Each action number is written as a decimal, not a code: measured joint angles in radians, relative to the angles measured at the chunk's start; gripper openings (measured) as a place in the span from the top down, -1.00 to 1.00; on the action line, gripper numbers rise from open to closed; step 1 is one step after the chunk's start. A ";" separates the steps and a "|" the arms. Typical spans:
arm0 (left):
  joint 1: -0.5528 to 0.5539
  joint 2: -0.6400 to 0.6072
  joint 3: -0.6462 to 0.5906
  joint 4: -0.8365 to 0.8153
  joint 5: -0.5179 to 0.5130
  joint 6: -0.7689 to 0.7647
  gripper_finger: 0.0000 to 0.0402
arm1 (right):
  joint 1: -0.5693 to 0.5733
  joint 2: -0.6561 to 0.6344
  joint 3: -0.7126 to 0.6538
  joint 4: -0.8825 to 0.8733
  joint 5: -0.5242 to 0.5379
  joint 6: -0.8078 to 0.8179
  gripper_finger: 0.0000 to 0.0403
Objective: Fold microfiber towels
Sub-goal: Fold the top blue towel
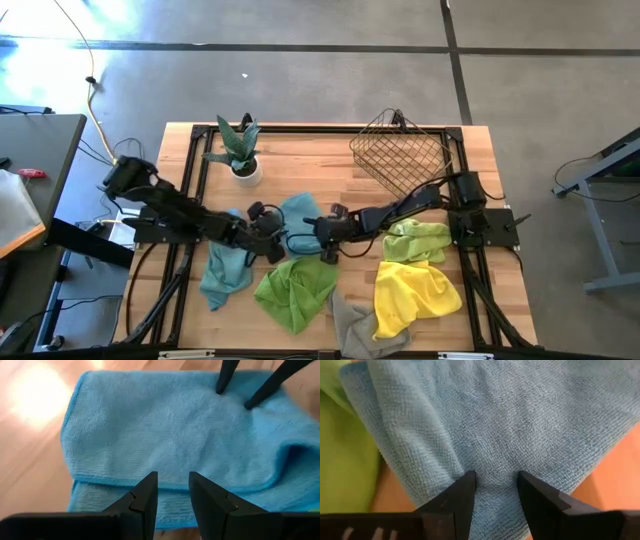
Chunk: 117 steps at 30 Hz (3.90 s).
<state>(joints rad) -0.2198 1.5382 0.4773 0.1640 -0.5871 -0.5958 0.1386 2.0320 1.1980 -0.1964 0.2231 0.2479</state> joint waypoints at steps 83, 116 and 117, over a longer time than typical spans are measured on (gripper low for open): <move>0.103 0.148 0.034 0.236 0.265 -0.225 -0.01 | -0.093 -0.243 -0.509 0.631 -0.226 0.111 0.29; 0.253 0.106 0.035 0.112 0.213 0.477 -0.01 | -0.033 -0.365 -0.509 0.226 0.103 0.903 -0.15; 0.253 0.119 0.036 0.133 0.215 0.482 -0.01 | -0.033 -0.352 -0.509 0.238 0.111 0.921 -0.15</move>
<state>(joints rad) 0.0330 1.6576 0.5133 0.2966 -0.3720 -0.1140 0.1060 1.6802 0.6891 0.0414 0.3344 1.1686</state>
